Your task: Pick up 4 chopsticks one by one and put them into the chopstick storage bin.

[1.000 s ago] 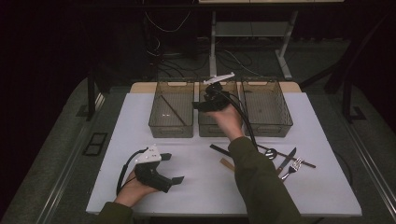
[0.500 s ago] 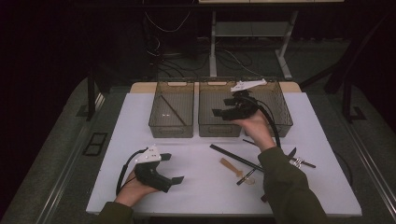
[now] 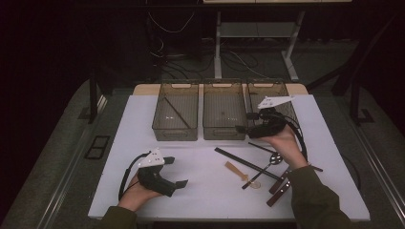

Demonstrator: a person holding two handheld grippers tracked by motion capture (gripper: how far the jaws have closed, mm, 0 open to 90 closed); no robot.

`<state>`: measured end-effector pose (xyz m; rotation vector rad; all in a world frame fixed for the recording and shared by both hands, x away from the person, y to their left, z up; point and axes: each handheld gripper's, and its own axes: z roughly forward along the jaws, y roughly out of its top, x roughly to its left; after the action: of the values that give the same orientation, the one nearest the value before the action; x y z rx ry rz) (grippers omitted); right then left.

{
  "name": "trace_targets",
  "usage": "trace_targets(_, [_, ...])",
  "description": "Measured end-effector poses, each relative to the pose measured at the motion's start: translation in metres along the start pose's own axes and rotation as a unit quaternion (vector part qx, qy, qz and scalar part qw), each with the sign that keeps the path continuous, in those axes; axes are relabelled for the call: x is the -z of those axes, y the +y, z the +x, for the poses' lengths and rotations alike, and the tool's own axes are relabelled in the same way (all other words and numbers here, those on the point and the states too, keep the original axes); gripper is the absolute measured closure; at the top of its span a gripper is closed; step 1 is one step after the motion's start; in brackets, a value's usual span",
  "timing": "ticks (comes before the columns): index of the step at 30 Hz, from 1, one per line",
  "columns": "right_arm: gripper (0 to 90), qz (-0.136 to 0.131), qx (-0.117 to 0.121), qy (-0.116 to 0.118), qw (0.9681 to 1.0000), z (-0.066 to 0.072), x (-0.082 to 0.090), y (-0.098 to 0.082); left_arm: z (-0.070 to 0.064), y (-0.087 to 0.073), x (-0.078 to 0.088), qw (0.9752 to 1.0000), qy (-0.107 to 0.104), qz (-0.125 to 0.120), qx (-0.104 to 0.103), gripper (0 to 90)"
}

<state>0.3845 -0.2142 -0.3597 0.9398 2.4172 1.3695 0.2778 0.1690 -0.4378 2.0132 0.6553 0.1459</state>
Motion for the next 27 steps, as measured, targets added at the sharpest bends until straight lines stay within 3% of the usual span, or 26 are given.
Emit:
trace_targets(8, [26.0,0.007,-0.005,-0.005,1.0000,-0.004,0.017,-0.024,-0.001,0.000,-0.001,1.0000,-0.002,0.002,-0.002,0.8])
trace_targets(10, [25.6,-0.005,-0.013,-0.005,0.9999,-0.007,0.024,-0.030,-0.001,0.000,-0.001,1.0000,-0.001,0.000,-0.002,0.8])
trace_targets(16, [25.3,0.008,-0.015,-0.024,0.9996,-0.014,0.043,-0.047,-0.001,0.000,-0.001,1.0000,-0.001,0.001,-0.005,0.8])
trace_targets(20, [28.0,0.005,-0.026,-0.040,0.9988,-0.022,0.060,-0.057,-0.002,0.001,0.000,1.0000,0.000,-0.002,-0.004,0.8])
trace_targets(27, [34.3,0.015,-0.039,-0.048,0.9980,-0.035,0.083,-0.078,-0.003,0.001,-0.001,1.0000,-0.001,-0.001,-0.003,0.8])
